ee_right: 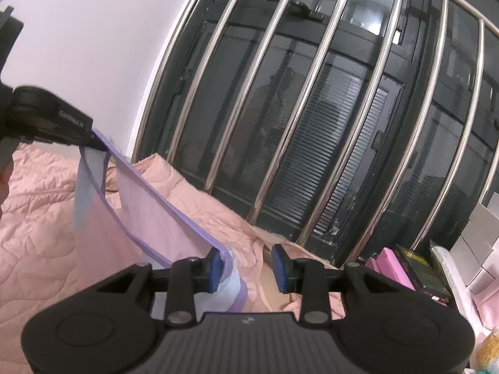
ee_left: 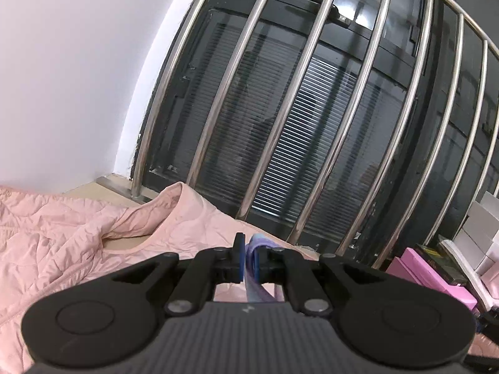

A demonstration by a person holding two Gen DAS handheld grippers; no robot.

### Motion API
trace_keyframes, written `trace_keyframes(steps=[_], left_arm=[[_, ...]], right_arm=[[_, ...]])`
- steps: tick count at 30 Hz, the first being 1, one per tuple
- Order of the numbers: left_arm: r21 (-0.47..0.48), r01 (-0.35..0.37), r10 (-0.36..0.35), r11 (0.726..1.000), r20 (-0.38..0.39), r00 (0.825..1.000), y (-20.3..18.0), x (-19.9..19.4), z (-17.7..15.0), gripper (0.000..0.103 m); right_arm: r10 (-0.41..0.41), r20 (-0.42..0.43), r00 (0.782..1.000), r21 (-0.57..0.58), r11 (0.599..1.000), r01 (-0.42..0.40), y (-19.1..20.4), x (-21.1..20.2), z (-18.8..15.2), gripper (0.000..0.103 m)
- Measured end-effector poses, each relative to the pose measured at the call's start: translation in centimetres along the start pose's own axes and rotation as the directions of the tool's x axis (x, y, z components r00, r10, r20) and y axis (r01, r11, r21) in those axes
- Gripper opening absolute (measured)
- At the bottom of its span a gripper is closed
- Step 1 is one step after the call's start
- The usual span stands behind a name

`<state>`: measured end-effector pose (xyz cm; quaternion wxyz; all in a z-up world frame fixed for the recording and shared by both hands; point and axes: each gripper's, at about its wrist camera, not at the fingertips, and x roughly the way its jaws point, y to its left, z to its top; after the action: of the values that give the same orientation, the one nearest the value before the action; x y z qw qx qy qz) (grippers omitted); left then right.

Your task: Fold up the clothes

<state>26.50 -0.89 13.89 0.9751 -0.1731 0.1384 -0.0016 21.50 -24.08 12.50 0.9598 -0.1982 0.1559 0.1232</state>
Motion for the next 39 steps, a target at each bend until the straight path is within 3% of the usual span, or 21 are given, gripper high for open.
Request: trace_keyframes(steps=[8, 10, 13, 20, 27, 34, 39], left_arm=[[0.017, -0.009, 0.009, 1.0, -0.008, 1.0, -0.3, 0.2, -0.2, 0.005], [0.033, -0.003, 0.003, 0.999, -0.015, 1.0, -0.6, 0.3, -0.3, 0.005], [0.067, -0.004, 0.005, 0.998, -0.015, 1.0, -1.2, 0.3, -0.4, 0.005], [0.085, 0.006, -0.004, 0.996, -0.023, 1.0, -1.7, 0.4, -0.7, 0.005], [0.086, 0.026, -0.025, 0.996, -0.015, 1.0, -1.8, -0.1, -0.5, 0.005], [0.09, 0.032, -0.03, 0.995, -0.014, 0.999, -2.3, -0.3, -0.5, 0.005], [0.08, 0.058, -0.061, 0.995, 0.042, 0.997, -2.9, -3.7, 0.5, 0.005]], right_arm=[[0.059, -0.061, 0.996, 0.087, 0.995, -0.054, -0.8, 1.1, -0.5, 0.03], [0.09, -0.063, 0.994, 0.144, 0.986, -0.08, -1.6, 1.1, -0.7, 0.019], [0.103, -0.045, 0.994, 0.204, 0.975, -0.092, -2.6, 0.8, -0.8, 0.013], [0.059, -0.023, 0.998, 0.272, 0.961, -0.051, -3.5, 0.7, -0.7, 0.013], [0.022, 0.015, 1.0, 0.253, 0.967, -0.025, -3.1, 0.4, -0.6, 0.009], [0.035, 0.043, 0.998, 0.278, 0.96, -0.046, -3.8, -0.1, -0.2, 0.009], [-0.001, 0.076, 0.997, 0.275, 0.961, -0.02, -3.8, -1.6, 0.8, 0.008]])
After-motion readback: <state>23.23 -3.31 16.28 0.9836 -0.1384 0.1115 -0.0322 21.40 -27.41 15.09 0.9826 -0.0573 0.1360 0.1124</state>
